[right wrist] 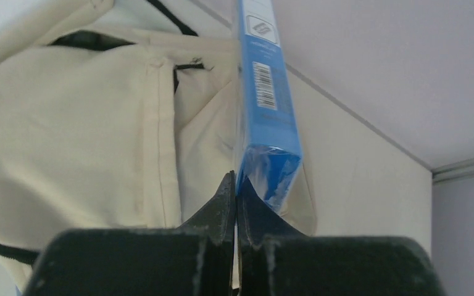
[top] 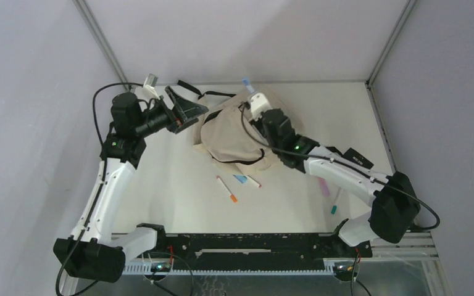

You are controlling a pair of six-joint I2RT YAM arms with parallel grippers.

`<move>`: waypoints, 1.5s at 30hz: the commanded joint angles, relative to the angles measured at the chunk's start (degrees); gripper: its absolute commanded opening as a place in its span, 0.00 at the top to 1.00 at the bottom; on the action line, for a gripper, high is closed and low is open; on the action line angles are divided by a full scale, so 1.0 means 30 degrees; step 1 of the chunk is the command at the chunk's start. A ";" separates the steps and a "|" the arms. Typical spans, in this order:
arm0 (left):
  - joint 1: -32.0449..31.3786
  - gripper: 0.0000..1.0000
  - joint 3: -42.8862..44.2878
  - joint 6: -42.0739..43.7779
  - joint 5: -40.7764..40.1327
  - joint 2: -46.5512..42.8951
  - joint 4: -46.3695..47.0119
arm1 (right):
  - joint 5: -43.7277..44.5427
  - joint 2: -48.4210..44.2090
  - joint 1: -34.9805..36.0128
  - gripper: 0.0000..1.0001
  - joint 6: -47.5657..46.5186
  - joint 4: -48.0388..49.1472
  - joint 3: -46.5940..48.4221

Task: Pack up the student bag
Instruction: Pick up the files from the center of the board.

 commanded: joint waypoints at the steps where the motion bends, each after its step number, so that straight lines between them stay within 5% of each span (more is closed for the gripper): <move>1: -0.1364 0.00 0.1353 -0.2341 0.1643 0.0998 0.1136 | 0.2595 0.0001 0.1615 1.00 -0.4138 0.5196 -0.0989; 9: -0.1509 0.00 0.1428 -0.3473 0.1151 0.3175 0.1102 | 0.2934 0.0351 0.3304 1.00 -0.5611 0.8019 -0.2791; 14: -0.0925 0.00 0.1824 -0.3512 0.2544 0.5459 0.1378 | 0.2485 0.0275 0.3957 1.00 -0.5565 0.7774 -0.3200; 33: -0.1798 0.05 0.1925 -0.3736 0.0765 0.7721 0.1715 | 0.1926 0.1543 0.5940 1.00 -0.5909 0.7675 -0.3357; 38: -0.2137 0.14 0.1783 -0.3803 0.0887 0.8390 0.1748 | 0.2087 0.1991 0.6425 1.00 -0.6338 0.7911 -0.3372; 42: -0.2198 0.40 0.1447 -0.3862 0.0711 0.8141 0.1900 | 0.2833 0.2172 0.6598 1.00 -0.6258 0.8346 -0.3345; 43: -0.2163 0.50 0.1425 -0.3834 0.0620 0.8053 0.1869 | 0.3141 0.2176 0.6625 0.96 -0.6172 0.8489 -0.3345; 45: -0.2066 0.70 0.1485 -0.3695 0.0486 0.7877 0.1839 | 0.3403 0.2087 0.6655 0.64 -0.5996 0.8293 -0.3344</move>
